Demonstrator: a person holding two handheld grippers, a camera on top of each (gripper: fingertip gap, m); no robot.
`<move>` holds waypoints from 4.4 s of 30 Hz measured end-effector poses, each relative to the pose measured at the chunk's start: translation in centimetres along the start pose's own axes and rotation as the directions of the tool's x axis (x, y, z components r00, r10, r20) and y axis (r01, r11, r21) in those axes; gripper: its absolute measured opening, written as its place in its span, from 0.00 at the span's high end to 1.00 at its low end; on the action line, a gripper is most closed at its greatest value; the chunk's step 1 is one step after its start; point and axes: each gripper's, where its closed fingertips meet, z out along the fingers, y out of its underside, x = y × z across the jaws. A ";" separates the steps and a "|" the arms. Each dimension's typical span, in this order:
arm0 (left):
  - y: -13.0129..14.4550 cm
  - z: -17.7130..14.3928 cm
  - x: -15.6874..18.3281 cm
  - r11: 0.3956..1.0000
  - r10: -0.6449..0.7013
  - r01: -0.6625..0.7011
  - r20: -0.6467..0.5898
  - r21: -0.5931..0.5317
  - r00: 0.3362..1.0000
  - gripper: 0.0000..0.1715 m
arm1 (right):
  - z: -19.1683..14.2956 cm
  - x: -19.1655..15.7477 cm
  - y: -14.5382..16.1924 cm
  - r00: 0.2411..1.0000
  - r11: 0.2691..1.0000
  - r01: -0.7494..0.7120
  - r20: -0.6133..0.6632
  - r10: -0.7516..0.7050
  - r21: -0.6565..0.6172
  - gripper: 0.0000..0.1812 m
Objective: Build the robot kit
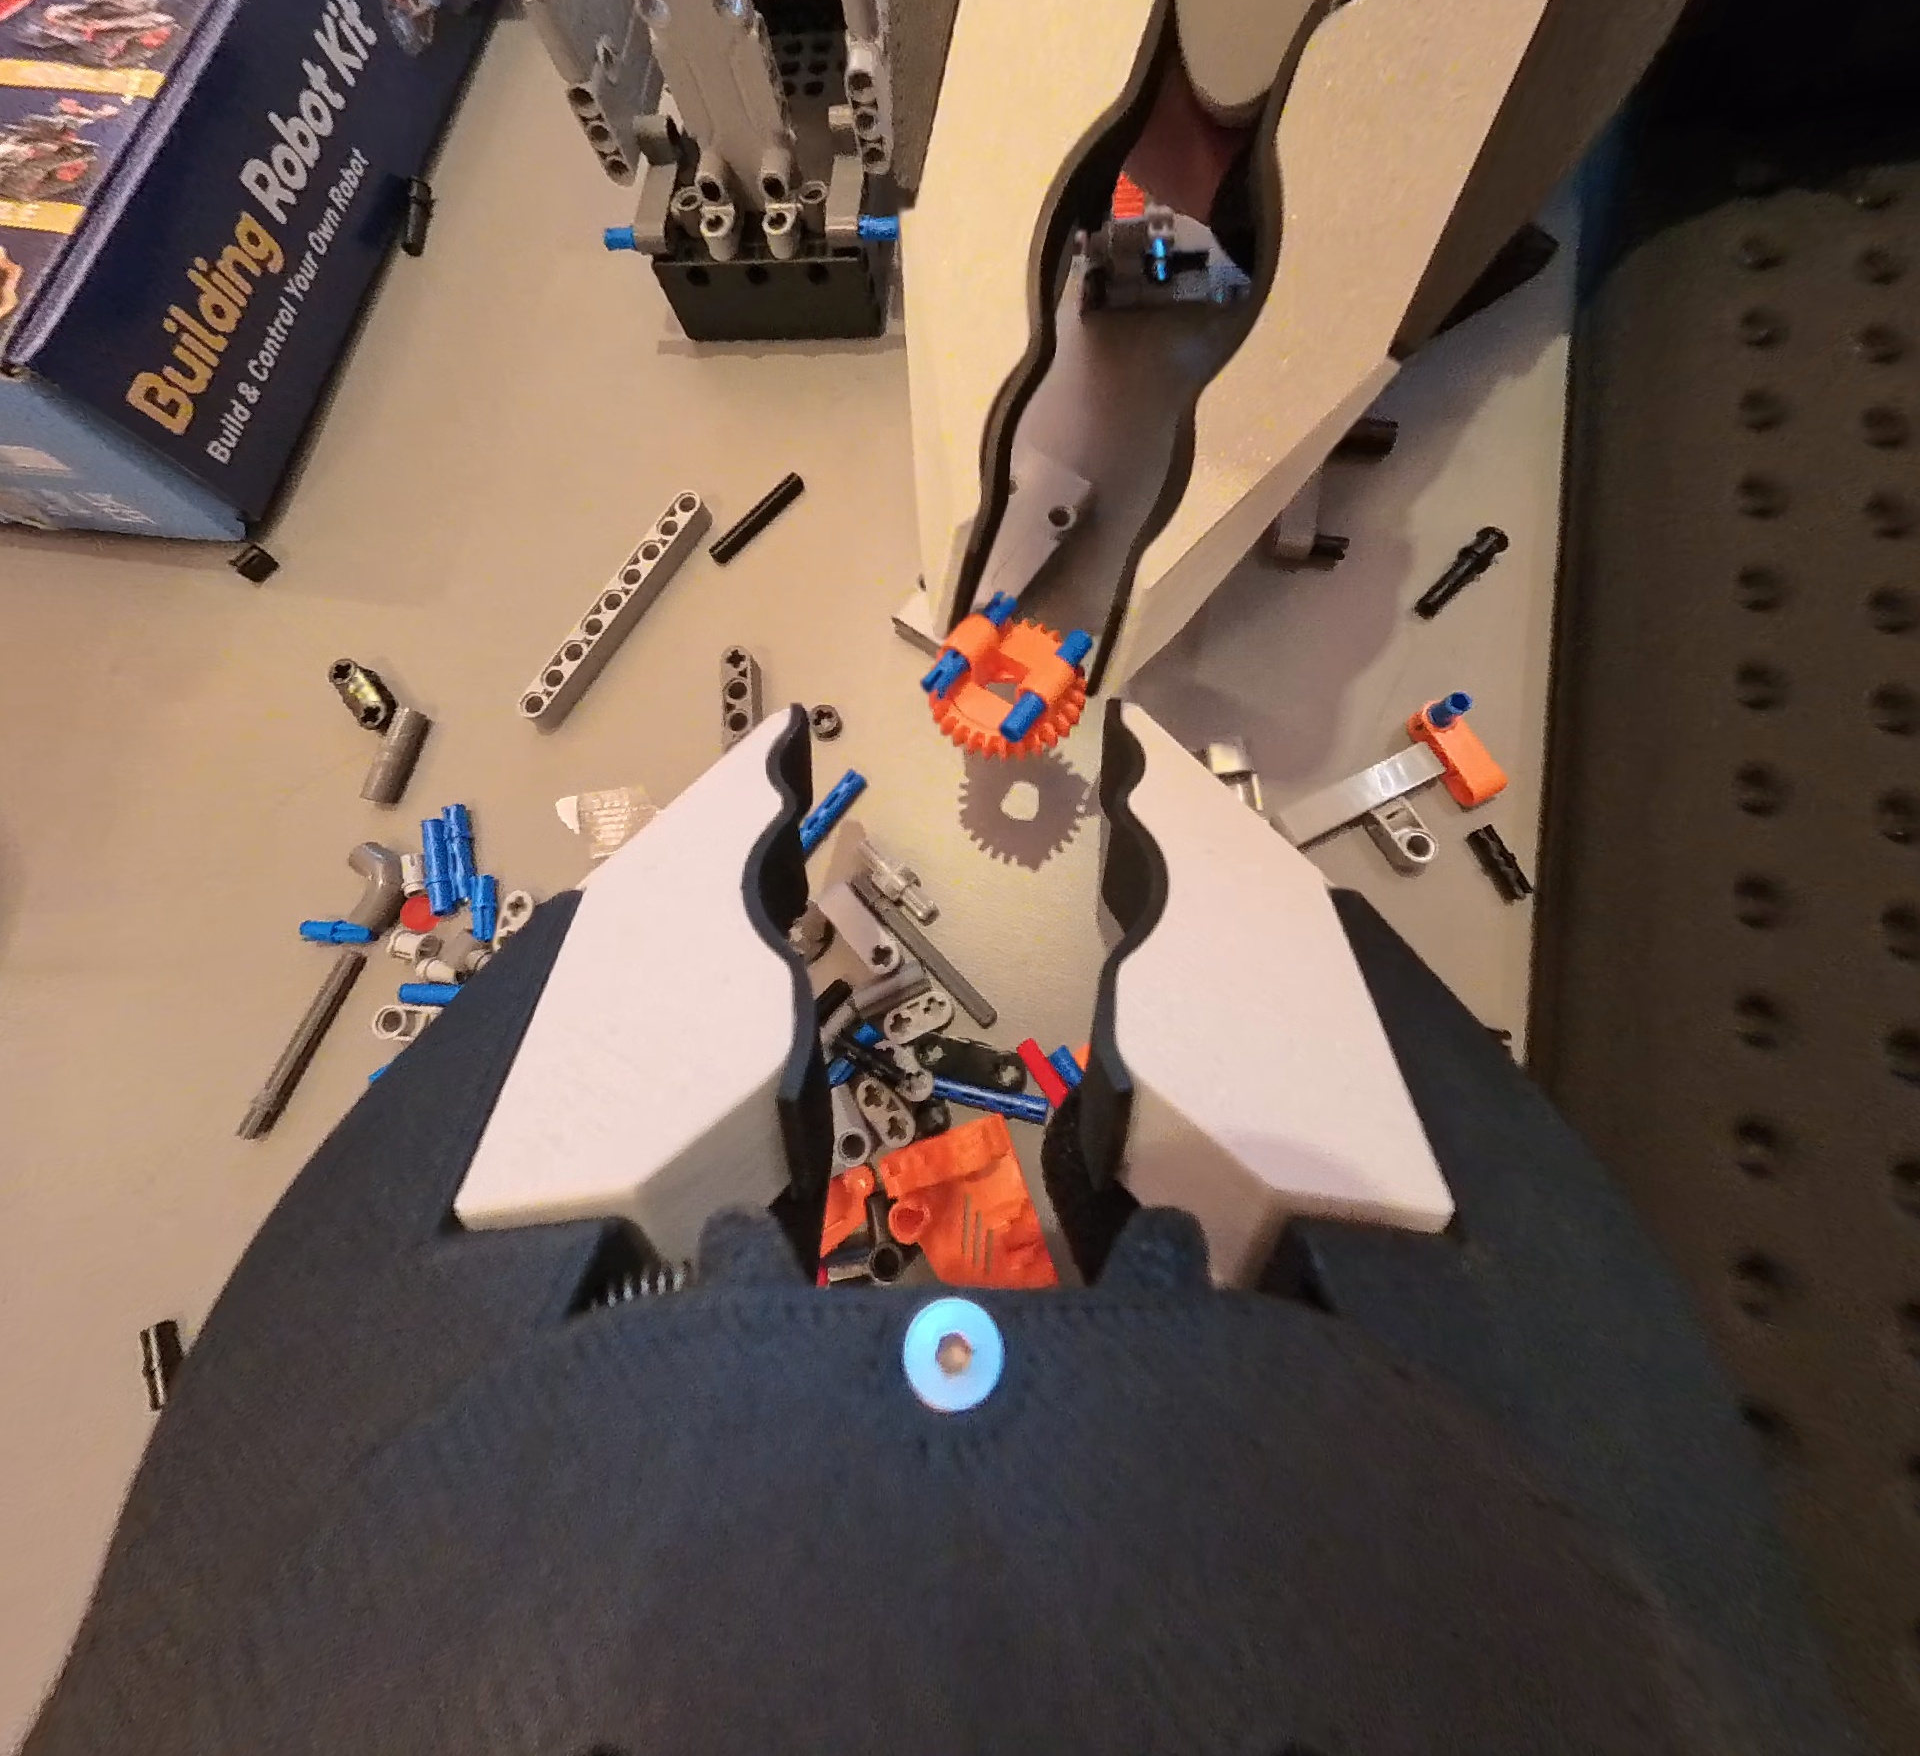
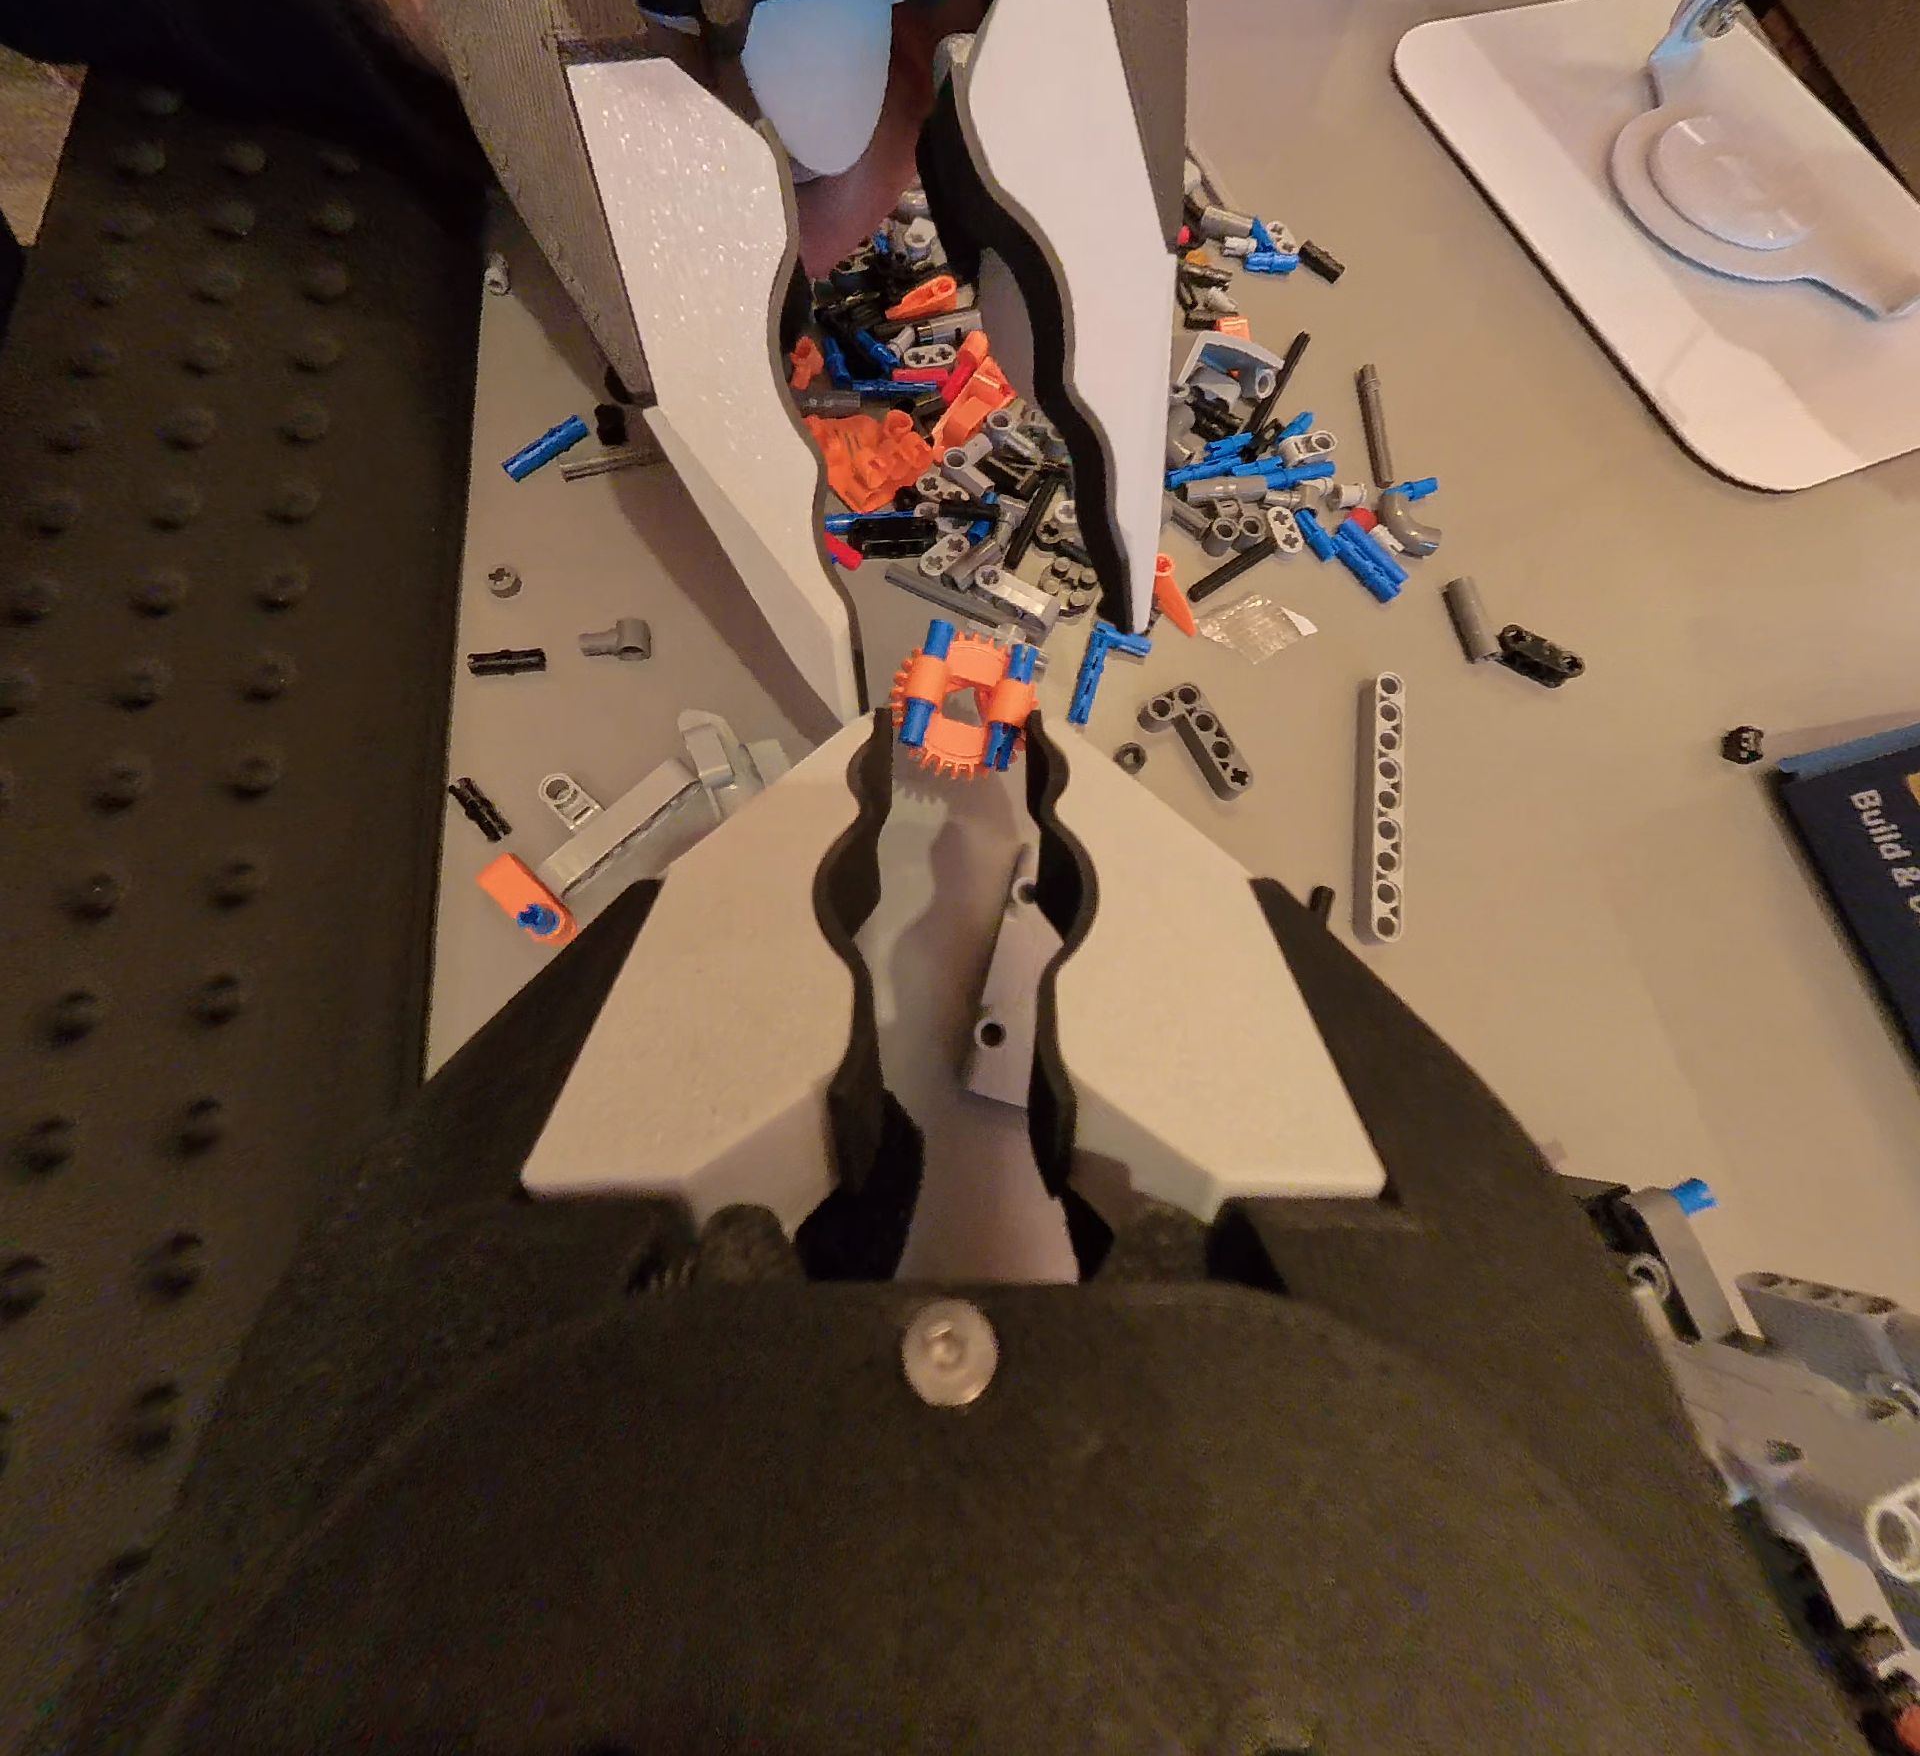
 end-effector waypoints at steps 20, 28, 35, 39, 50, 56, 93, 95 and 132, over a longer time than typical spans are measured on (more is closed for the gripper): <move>-2.4 -1.4 0.0 0.991 0.052 -0.058 0.054 0.123 0.997 0.81 | -2.2 0.5 -2.8 0.967 0.945 -0.232 0.156 0.199 0.231 0.87; -2.9 -1.6 0.2 0.986 0.085 -0.095 0.076 0.138 0.994 0.84 | -2.6 0.6 -3.2 0.949 0.921 -0.291 0.203 0.242 0.261 0.87; -3.1 -1.7 0.2 0.983 0.095 -0.107 0.089 0.147 0.992 0.85 | -2.8 0.6 -3.3 0.943 0.913 -0.307 0.218 0.253 0.269 0.87; -3.1 -1.7 0.2 0.982 0.107 -0.121 0.096 0.143 0.990 0.85 | -2.8 0.6 -3.2 0.935 0.908 -0.322 0.238 0.261 0.268 0.87; -3.3 -1.8 0.3 0.981 0.110 -0.125 0.099 0.152 0.989 0.85 | -3.0 0.6 -3.4 0.892 0.870 -0.409 0.320 0.318 0.275 0.87; -3.4 -1.9 0.4 0.978 0.118 -0.133 0.101 0.159 0.988 0.85 | -3.3 0.6 -3.6 0.896 0.871 -0.402 0.317 0.311 0.283 0.88; -4.0 -2.4 0.5 0.968 0.143 -0.165 0.125 0.187 0.982 0.93 | -3.3 0.1 -3.5 0.910 0.889 -0.363 0.313 0.272 0.280 0.86; -3.9 -2.3 0.4 0.968 0.162 -0.185 0.141 0.170 0.977 0.92 | -3.2 0.1 -3.4 0.911 0.892 -0.360 0.310 0.273 0.274 0.86; -4.4 -2.8 0.5 0.957 0.200 -0.232 0.188 0.173 0.962 0.84 | -3.1 0.4 -2.9 0.928 0.910 -0.330 0.265 0.263 0.253 0.89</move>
